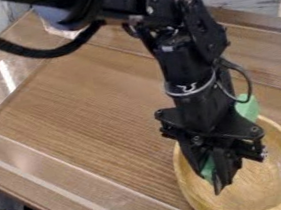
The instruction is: Put the green block in the brown bowl
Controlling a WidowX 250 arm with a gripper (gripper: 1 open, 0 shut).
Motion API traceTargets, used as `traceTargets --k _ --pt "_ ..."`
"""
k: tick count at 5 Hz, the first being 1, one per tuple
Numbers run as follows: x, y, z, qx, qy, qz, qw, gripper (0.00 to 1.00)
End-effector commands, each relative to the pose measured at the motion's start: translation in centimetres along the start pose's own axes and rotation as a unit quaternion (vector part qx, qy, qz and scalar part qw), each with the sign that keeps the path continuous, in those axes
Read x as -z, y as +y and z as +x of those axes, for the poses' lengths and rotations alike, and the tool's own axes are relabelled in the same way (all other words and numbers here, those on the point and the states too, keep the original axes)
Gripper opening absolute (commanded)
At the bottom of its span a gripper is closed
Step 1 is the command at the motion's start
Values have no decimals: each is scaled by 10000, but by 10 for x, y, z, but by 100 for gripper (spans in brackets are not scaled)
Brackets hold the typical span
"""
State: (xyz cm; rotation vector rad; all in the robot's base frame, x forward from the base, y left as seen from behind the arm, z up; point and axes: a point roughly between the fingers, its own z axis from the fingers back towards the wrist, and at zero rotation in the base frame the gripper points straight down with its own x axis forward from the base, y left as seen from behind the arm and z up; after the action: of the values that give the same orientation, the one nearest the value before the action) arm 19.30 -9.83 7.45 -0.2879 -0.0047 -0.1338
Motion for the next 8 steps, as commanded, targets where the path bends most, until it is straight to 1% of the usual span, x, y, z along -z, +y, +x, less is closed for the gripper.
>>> traceTargets --k 1,5,8 --pt "-7 -2 15 41 -241 -76 9997 0" --pt "4 0 24 -18 -136 -189 9997 0" --pt "9 2 26 -76 -8 -262 9996 0"
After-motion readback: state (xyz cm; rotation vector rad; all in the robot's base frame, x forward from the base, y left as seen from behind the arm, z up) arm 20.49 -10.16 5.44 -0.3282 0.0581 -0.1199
